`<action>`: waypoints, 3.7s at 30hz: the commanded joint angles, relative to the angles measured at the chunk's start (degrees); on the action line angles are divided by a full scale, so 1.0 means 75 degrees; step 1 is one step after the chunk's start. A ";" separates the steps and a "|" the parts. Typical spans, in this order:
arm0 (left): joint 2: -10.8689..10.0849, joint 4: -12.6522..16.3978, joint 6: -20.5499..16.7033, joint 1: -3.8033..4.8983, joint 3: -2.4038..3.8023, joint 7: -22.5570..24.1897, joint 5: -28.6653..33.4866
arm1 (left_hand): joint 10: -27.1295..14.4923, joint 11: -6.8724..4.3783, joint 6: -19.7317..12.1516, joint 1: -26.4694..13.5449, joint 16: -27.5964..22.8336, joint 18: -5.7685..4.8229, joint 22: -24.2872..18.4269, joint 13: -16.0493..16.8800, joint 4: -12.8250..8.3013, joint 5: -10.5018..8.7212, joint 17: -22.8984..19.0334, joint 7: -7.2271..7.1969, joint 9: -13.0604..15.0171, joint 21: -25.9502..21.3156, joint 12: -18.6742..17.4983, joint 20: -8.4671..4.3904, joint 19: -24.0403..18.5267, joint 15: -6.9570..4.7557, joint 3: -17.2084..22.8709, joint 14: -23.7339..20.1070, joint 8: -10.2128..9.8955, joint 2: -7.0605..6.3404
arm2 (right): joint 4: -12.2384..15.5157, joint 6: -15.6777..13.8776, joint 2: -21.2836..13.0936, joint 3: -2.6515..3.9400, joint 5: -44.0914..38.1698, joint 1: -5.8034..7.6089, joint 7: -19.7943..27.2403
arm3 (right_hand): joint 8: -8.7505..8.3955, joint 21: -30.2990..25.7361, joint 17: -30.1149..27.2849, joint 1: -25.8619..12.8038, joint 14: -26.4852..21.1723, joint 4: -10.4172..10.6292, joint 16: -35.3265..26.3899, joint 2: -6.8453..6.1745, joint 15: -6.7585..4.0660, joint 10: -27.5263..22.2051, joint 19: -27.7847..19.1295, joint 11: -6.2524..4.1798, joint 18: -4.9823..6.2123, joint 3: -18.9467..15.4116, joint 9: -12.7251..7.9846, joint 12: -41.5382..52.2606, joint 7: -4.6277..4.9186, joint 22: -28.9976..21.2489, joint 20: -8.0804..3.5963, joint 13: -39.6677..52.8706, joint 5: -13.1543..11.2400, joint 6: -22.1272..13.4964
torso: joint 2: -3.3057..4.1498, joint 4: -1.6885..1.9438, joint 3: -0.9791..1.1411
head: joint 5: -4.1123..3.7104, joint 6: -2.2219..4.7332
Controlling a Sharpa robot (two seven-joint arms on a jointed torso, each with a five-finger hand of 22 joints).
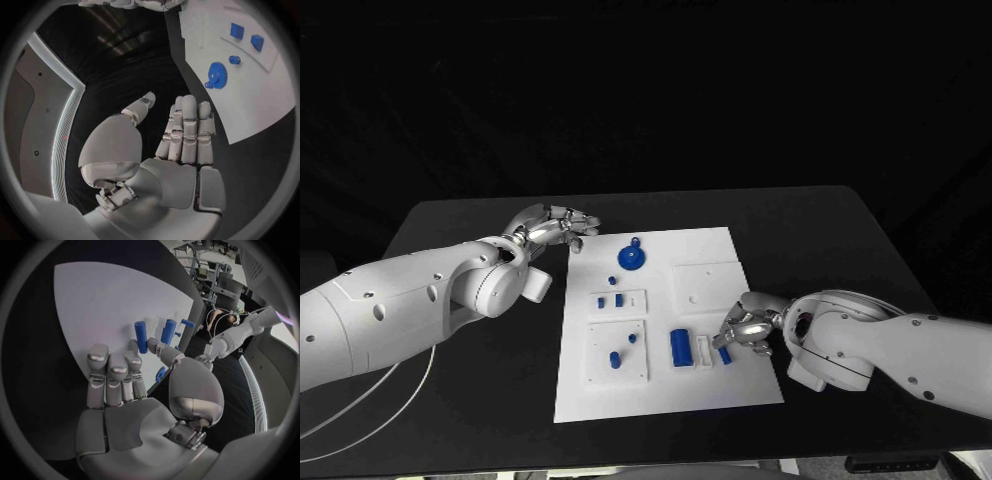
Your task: Assemble the parts on the task board
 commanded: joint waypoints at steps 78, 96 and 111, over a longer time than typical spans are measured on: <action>0.0004 0.0002 0.0111 0.0004 0.0005 -0.0042 -0.0021 | -0.0096 0.0032 -0.0186 0.0009 -0.0041 0.0185 0.0113 -0.0023 0.0022 -0.0019 0.0021 0.0039 -0.0029 -0.0053 -0.0029 -0.0053 0.0039 0.0077 -0.0034 -0.0008 0.0000 0.0056 | 0.0042 -0.0186 0.0210 -0.0042 0.0716 -0.0054 0.0147 | 0.0027 -0.0015 0.0048 -0.0057 -0.0037 0.0294 -0.0036 -0.0260 -0.0108 0.0121 0.0010 -0.0106 0.0283 -0.0721 -0.1263 0.0057 -0.0059 0.0052 -0.0120 0.0029 -0.1133 0.0125 | -0.0001 -0.0010 0.0002 | 0.0168 0.0002; -0.0001 0.0002 0.0108 0.0005 0.0005 -0.0044 -0.0022 | -0.0098 0.0033 -0.0188 0.0017 -0.0043 0.0187 0.0115 -0.0023 0.0019 -0.0019 0.0022 0.0036 -0.0028 -0.0055 -0.0027 -0.0051 0.0038 0.0077 -0.0034 -0.0010 0.0014 0.0058 | 0.0002 -0.0174 0.0226 -0.0042 0.0616 -0.0053 0.0181 | 0.0060 -0.0003 0.0052 0.0219 -0.0042 0.0065 -0.0040 0.0251 -0.0113 0.0212 -0.0026 -0.0124 0.0283 -0.0464 -0.1287 0.0143 -0.0081 0.0080 -0.0082 0.0087 -0.1121 0.0233 | -0.0001 -0.0004 0.0003 | 0.0179 -0.0005; -0.0006 0.0007 0.0124 0.0005 0.0005 -0.0042 -0.0022 | -0.0098 0.0035 -0.0183 -0.0011 -0.0046 0.0184 0.0116 -0.0023 0.0047 -0.0021 0.0024 0.0032 -0.0025 -0.0059 -0.0023 -0.0046 0.0038 0.0079 -0.0043 -0.0011 0.0039 0.0078 | -0.0004 0.0079 0.0204 -0.0041 0.0614 -0.0031 0.0118 | 0.0070 0.0002 0.0048 -0.0083 -0.0040 0.0308 -0.0042 0.0411 -0.0123 0.0343 -0.0024 -0.0140 0.0283 -0.0410 -0.1344 0.0259 -0.0105 0.0083 -0.0034 0.0162 -0.1039 0.0333 | -0.0001 -0.0003 -0.0001 | 0.0202 0.0015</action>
